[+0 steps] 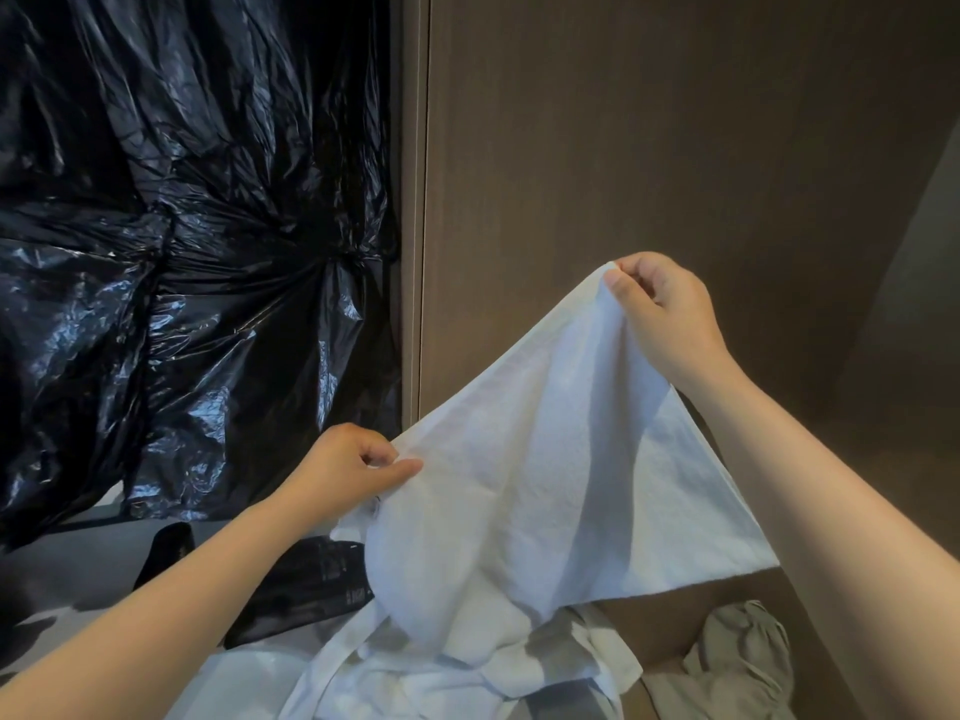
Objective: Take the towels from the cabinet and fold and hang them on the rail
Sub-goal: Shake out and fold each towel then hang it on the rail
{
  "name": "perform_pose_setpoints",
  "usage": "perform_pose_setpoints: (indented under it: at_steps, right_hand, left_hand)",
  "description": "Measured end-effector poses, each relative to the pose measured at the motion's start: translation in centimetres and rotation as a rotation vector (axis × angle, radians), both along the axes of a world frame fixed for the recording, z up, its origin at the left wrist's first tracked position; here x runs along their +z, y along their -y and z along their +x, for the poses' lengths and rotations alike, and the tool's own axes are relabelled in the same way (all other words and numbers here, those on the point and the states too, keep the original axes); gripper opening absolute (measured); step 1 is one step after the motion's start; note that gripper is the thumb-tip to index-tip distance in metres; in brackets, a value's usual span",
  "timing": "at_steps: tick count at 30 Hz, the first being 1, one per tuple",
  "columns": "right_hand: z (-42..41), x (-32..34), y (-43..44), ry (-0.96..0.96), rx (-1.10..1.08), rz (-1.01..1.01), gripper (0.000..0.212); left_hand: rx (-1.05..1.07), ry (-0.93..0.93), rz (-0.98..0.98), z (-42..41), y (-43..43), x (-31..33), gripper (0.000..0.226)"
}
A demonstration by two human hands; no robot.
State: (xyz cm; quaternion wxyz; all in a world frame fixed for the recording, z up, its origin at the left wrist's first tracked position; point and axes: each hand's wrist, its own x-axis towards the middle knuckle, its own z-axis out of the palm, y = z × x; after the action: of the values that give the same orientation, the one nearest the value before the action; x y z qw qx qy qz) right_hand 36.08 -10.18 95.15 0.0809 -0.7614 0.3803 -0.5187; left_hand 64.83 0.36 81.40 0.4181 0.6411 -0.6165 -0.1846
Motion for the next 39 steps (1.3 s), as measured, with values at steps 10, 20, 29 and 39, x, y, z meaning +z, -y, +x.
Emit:
perform_pose_setpoints:
  at_steps: [10, 20, 29, 39]
  right_hand:
    - [-0.6, -0.2, 0.7, 0.026, -0.035, 0.021, 0.017]
    - [-1.3, -0.7, 1.4, 0.052, -0.070, 0.055, 0.018]
    - [-2.9, -1.4, 2.6, 0.141, -0.145, 0.133, 0.020]
    - [-5.6, 0.0, 5.9, 0.293, -0.296, 0.434, 0.044]
  left_hand:
    - [0.029, 0.100, 0.061, 1.5, 0.3, -1.3, 0.048]
    - [0.106, 0.034, 0.041, 2.9, -0.4, -1.9, 0.026]
    - [0.292, -0.172, -0.173, 5.1, 0.1, 1.8, 0.050]
    - [0.121, -0.195, -0.378, 5.5, 2.3, 13.2, 0.022]
